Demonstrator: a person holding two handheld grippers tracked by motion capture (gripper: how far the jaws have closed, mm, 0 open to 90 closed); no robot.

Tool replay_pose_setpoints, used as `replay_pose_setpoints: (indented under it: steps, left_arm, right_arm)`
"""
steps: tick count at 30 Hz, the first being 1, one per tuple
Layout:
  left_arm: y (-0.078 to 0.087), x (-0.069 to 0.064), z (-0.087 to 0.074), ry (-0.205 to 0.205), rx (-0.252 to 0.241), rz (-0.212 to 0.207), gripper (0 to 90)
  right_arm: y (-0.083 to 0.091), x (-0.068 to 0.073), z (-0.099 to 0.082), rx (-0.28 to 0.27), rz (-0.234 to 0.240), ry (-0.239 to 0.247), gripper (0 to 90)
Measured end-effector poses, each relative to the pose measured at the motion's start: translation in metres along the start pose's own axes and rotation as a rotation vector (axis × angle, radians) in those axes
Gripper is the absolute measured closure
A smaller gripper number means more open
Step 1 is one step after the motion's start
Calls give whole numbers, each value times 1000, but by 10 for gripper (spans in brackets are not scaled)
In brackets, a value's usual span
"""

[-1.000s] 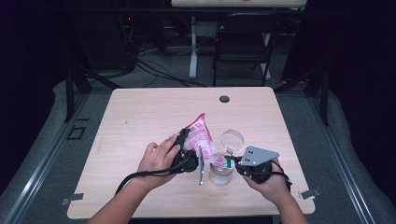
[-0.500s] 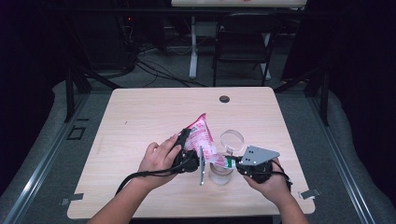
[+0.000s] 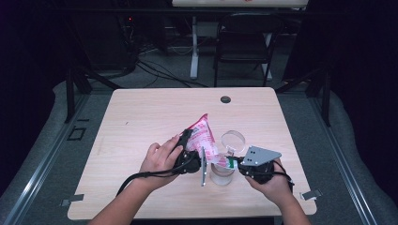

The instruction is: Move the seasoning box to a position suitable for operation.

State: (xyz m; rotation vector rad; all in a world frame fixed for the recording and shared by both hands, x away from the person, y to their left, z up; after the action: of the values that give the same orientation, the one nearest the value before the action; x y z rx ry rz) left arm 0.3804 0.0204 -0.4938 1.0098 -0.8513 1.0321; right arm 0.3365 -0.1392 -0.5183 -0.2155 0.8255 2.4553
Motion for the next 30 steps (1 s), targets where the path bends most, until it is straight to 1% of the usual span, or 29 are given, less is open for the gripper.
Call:
replay_pose_setpoints:
  steps: [7,19,21,22,30]
  left_arm:
    - [0,-1,0,-11,8,0,642]
    - [0,-2,0,-11,0,1,643]
    - [0,-3,0,-5,2,-1,643]
    - [0,-2,0,-12,-1,4,643]
    - [0,-2,0,-11,0,5,643]
  right_arm:
    - [0,0,-1,6,-2,3,900]
    - [-2,0,-2,12,0,2,900]
    - [-2,0,-3,11,2,2,900]
    - [-2,0,-3,11,3,2,900]
    - [-3,0,-4,17,1,2,900]
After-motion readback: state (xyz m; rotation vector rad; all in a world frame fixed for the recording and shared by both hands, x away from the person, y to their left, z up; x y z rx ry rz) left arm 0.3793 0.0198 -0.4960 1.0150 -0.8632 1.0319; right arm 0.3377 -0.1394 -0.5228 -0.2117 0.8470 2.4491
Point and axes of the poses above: each handheld gripper's, and its own axes: y roughly backward along the jaws, z roughly out of its top, x roughly to its left, the point moved 9 cm from there along -y, roughly forward along the jaws, and after that the axes turned 6 degrees about y, right-handed, at the moved point
